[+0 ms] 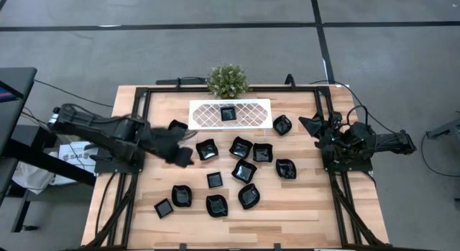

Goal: Pick & Place Mini shaped plates
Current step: Stack the left square plate on top of the stacked square plate on the shelf

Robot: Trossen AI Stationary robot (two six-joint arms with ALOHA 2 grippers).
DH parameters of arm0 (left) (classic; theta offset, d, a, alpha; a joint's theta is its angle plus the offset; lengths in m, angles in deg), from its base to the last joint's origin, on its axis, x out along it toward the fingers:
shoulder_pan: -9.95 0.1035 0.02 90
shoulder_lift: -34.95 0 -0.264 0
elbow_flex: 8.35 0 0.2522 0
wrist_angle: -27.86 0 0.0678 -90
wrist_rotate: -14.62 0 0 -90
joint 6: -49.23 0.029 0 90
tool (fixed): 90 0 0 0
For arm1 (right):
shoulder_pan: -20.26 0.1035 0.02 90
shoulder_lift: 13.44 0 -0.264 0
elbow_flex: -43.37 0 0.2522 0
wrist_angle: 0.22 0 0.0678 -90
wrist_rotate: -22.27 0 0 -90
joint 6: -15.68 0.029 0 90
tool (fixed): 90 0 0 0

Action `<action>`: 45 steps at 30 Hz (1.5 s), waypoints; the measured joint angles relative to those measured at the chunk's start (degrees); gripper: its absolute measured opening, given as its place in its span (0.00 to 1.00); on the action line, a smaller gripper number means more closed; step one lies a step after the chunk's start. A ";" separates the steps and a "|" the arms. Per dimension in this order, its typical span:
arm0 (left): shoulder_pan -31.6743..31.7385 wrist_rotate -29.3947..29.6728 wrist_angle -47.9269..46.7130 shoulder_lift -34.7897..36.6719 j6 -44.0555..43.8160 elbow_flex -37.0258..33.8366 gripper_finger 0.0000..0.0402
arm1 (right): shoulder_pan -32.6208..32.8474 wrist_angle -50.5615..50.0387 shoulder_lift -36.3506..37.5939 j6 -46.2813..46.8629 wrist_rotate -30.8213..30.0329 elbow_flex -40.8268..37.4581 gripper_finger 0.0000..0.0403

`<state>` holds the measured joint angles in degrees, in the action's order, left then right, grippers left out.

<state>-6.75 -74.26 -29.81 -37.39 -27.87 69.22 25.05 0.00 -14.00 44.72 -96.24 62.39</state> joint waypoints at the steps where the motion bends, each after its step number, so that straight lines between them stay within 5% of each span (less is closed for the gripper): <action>1: -1.35 -0.10 -2.00 0.00 -1.88 0.00 0.05 | -0.02 0.00 0.00 -0.02 0.00 0.00 0.00; 12: -11.74 -0.57 -8.58 0.00 -13.47 -3.57 0.07 | -0.01 -0.07 -0.01 -0.02 0.00 0.00 0.00; 23: -18.01 -10.26 -7.66 -0.05 -19.83 -12.84 0.09 | -0.02 -0.14 -0.02 -0.02 0.00 0.00 0.00; 36: -26.32 -10.41 -3.45 -0.02 -27.64 -19.35 0.30 | -0.02 -0.15 -0.01 -0.02 -0.02 0.00 0.00; 45: -27.51 -10.41 4.29 -0.14 -28.43 -26.22 0.33 | -0.02 -0.15 -0.02 -0.02 -0.02 0.00 0.00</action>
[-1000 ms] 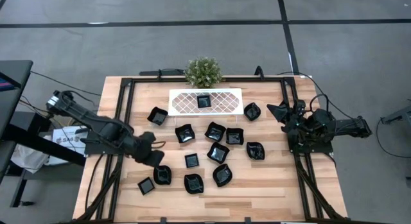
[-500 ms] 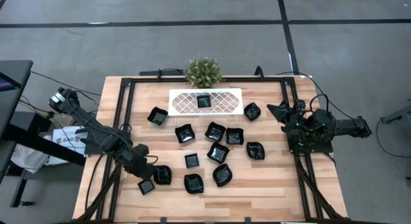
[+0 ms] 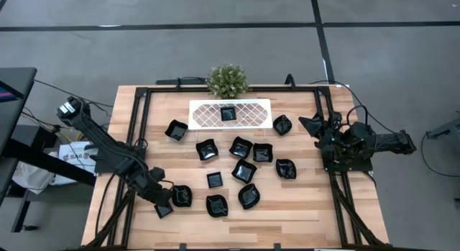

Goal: Pick & Place Mini shaped plates
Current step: Stack the left square plate on top of the stacked square plate on the shelf

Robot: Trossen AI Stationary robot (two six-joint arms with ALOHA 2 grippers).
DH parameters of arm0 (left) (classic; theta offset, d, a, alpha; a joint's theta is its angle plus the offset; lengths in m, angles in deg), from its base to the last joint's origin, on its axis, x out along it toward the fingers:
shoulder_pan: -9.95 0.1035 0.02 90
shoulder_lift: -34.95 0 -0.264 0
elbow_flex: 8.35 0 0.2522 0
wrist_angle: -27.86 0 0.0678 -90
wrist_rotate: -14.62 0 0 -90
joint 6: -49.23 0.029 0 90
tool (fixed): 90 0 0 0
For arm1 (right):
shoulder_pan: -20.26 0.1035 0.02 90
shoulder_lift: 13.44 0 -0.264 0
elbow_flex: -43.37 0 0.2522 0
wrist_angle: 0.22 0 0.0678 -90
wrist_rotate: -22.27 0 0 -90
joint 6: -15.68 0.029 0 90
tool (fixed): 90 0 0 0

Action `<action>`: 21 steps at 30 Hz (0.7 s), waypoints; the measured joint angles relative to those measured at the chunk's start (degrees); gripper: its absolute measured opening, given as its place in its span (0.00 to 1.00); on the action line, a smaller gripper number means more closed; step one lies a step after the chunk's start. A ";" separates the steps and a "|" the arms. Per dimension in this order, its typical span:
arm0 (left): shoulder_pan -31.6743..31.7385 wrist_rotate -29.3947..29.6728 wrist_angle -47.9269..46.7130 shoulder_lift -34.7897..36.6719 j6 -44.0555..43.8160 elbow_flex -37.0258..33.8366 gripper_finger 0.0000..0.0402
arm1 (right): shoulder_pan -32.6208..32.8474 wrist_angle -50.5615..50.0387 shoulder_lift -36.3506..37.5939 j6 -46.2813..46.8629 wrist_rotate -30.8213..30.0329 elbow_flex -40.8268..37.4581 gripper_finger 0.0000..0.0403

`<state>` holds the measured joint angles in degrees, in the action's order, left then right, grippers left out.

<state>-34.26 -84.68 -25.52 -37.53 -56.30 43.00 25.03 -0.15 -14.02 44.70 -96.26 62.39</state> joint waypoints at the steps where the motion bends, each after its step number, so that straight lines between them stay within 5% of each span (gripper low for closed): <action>1: 0.00 -0.01 0.23 -0.03 0.00 -0.71 0.33 | 0.00 0.00 0.00 0.00 -0.02 0.00 0.00; 21: -0.24 1.20 10.21 -0.05 0.24 -9.59 0.33 | -0.02 0.00 0.01 0.00 -0.02 0.00 0.00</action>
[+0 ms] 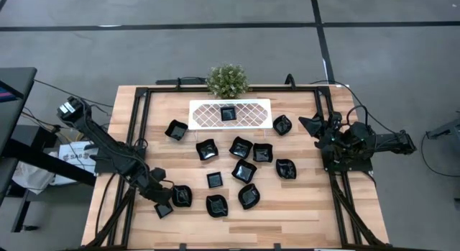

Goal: Pick & Place Mini shaped plates
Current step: Stack the left square plate on top of the stacked square plate on the shelf

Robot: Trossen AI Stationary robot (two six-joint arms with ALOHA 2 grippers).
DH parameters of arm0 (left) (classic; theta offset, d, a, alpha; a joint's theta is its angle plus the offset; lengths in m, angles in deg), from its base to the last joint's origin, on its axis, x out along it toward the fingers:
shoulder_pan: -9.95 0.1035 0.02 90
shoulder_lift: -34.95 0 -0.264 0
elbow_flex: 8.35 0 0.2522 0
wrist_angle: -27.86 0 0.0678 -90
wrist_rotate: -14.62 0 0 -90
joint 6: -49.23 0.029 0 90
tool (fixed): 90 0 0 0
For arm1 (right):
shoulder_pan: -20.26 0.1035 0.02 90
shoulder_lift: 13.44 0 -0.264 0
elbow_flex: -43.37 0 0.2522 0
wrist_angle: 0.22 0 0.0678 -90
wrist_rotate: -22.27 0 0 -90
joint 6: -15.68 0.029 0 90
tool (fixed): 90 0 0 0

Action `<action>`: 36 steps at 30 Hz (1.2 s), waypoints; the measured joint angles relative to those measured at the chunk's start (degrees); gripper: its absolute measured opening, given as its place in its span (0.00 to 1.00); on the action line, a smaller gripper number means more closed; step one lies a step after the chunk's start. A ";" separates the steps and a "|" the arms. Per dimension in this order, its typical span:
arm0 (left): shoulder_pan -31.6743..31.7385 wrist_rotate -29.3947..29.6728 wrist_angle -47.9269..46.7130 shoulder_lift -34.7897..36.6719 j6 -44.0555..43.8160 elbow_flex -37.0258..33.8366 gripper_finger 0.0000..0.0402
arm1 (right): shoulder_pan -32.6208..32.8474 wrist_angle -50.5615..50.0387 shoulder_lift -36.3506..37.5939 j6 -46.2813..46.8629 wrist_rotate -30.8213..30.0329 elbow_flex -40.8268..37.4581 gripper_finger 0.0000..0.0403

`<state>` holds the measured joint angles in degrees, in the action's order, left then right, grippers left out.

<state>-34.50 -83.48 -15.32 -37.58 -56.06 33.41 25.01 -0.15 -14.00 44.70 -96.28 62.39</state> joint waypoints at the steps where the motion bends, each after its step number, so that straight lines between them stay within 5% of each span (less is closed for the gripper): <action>1: -0.15 0.20 0.50 0.00 0.00 -0.48 0.33 | 0.00 -0.01 -0.01 0.00 0.00 0.00 0.00; 30: -0.24 -0.29 13.85 -8.85 0.02 -4.27 0.33 | 0.00 0.00 -0.01 -0.01 0.00 0.00 0.00; 36: -0.24 -0.78 13.70 -8.39 1.50 -4.38 0.27 | 0.01 0.00 0.00 -0.01 0.00 0.00 0.00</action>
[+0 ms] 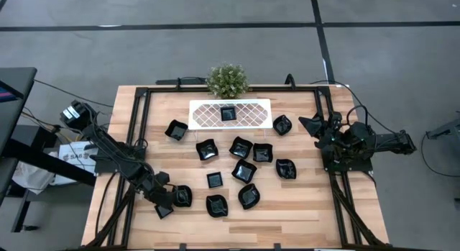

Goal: Pick & Place Mini shaped plates
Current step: Stack the left square plate on top of the stacked square plate on the shelf

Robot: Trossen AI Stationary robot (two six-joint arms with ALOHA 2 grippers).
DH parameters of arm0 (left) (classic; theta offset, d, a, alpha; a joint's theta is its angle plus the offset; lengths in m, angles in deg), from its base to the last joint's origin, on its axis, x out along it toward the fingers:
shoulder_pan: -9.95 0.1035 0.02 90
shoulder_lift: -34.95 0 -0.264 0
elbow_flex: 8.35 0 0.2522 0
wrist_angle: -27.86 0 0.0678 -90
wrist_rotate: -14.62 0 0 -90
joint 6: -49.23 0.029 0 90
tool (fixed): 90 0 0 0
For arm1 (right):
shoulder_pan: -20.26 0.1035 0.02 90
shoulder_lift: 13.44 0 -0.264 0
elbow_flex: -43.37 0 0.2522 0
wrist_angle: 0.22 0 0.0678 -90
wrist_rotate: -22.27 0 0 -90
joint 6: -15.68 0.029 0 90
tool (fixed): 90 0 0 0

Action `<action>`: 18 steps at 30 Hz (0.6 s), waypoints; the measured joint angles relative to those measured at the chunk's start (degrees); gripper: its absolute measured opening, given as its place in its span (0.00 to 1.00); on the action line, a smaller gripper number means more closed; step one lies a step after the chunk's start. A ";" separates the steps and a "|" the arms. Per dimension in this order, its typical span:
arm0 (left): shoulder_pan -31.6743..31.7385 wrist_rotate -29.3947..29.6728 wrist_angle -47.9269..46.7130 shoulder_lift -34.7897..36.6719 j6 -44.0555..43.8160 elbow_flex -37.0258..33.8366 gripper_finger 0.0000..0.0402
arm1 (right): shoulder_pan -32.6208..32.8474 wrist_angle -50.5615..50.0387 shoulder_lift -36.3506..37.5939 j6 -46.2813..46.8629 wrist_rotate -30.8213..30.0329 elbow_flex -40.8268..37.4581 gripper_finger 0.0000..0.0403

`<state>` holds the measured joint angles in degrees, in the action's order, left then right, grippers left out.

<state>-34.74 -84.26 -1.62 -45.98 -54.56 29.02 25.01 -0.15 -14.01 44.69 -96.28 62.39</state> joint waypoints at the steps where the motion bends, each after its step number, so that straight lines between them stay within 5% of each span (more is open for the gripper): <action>1: 0.00 -0.19 -0.01 -0.02 0.02 0.00 0.25 | -0.01 0.00 0.00 0.01 0.00 0.00 0.00; 13: -0.02 -5.10 0.81 -0.09 0.02 -0.11 0.04 | 0.02 0.01 0.00 0.01 0.00 0.00 0.00; 18: -0.02 -5.39 1.25 -0.07 -0.02 -0.11 0.03 | 0.02 0.00 -0.01 0.01 0.00 0.00 0.00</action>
<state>-34.76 -89.64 -0.37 -46.04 -54.58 28.91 25.03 -0.15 -14.02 44.70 -96.28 62.39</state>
